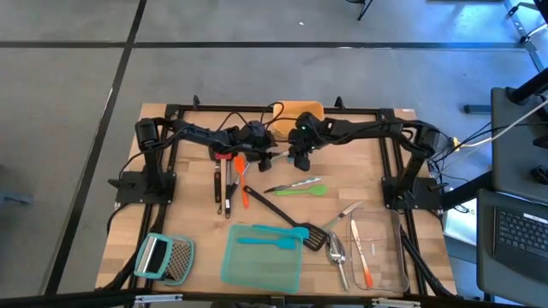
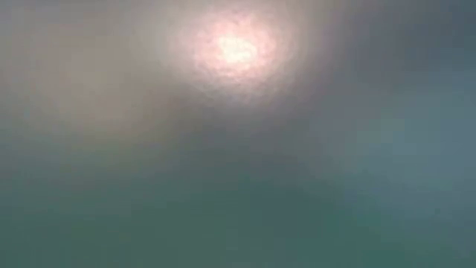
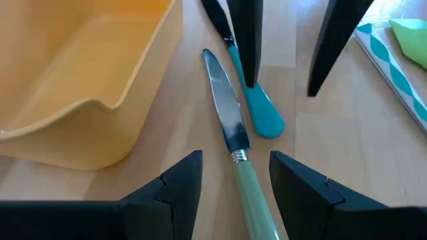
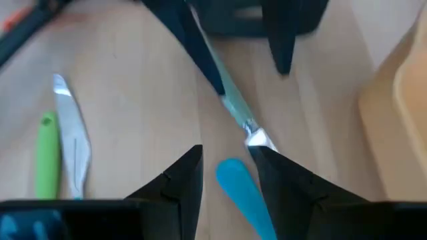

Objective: Pick & Place Kitchen Items
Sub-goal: Put the green table knife into the transparent bin

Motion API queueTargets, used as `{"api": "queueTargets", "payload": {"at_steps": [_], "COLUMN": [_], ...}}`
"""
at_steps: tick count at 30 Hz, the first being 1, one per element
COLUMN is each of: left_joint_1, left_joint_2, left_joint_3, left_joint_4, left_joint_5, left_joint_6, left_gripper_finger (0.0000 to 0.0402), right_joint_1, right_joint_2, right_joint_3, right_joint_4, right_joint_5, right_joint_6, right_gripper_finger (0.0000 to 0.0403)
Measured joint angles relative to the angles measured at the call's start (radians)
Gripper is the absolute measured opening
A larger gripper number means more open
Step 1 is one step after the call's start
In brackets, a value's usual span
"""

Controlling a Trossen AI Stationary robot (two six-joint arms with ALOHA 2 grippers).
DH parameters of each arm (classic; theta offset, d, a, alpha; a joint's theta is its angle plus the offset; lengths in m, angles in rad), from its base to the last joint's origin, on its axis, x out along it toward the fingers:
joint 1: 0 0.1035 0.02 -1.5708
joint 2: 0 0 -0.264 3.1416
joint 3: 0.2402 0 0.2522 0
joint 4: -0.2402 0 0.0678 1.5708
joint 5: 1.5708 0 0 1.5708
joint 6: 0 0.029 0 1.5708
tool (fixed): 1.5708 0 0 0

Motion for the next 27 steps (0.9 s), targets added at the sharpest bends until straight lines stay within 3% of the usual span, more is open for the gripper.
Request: {"api": "queueTargets", "payload": {"at_steps": [8,14,27], "left_joint_1": [0.000,0.000,0.005], "left_joint_2": [0.000,-0.001,-0.001], "left_joint_3": [0.000,0.000,0.000], "left_joint_4": [-0.010,-0.019,-0.086], "left_joint_5": [0.048,0.051,0.051], "left_joint_6": [-0.004,-0.012,-0.046], "left_gripper_finger": [0.0168,0.0168,0.0168], "right_joint_1": [-0.014,-0.016,-0.040], "right_joint_2": [0.041,0.041,0.045], "right_joint_3": [0.000,0.000,0.000], "right_joint_4": [0.013,0.039,-0.009], "right_joint_5": [0.006,0.109,0.107], "right_joint_6": [0.026,0.027,0.074], "right_gripper_finger": [0.0142,0.0142,0.0142]}}
